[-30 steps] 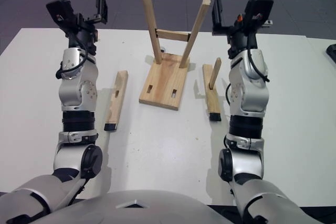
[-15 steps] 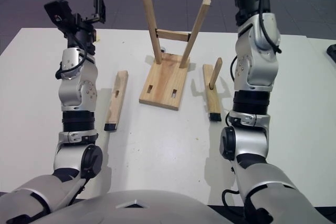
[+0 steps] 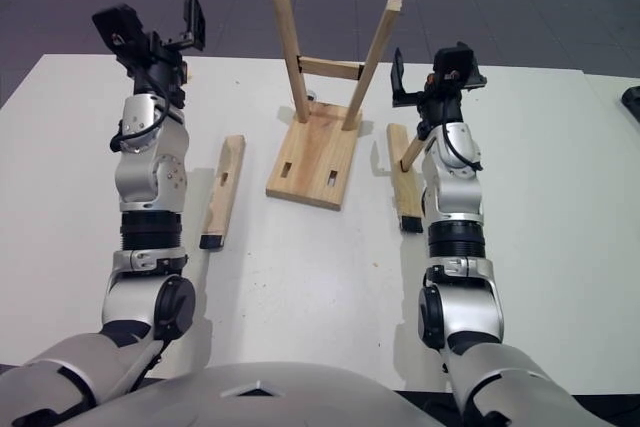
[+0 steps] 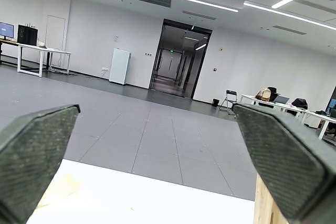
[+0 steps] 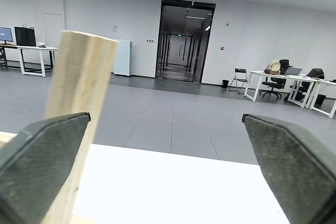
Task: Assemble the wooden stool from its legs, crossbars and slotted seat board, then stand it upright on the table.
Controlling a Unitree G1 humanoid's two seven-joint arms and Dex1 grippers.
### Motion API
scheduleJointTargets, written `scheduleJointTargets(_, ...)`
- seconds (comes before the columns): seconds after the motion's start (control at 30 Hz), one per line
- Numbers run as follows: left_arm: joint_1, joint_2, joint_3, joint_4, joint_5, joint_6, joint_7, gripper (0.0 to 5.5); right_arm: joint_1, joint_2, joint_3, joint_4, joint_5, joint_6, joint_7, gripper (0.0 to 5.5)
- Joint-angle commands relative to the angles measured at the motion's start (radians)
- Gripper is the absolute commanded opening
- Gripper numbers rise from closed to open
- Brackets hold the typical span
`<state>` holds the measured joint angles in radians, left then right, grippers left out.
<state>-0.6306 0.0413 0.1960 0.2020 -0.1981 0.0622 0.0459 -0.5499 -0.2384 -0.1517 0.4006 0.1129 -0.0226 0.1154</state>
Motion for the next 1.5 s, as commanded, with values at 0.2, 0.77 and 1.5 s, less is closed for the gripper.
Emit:
scheduleJointTargets(0.2, -0.032, 0.007, 0.007, 0.050, -0.002, -0.028, -0.011, 5.40, 0.080, 0.038, 0.001, -0.275, 0.040, 0.079, -0.006, 5.39)
scheduleJointTargets(0.77, 0.096, 0.034, 0.031, -0.099, 0.010, 0.038, 0.036, 5.40, 0.610, 0.050, 0.102, -0.851, 0.007, 0.497, -0.048, 5.39)
scheduleJointTargets(1.5, 0.130, -0.027, 0.047, -0.164, -0.004, 0.242, 0.164, 5.40, 0.392, -0.105, 0.026, -0.787, 0.116, 1.260, 0.057, 3.41)
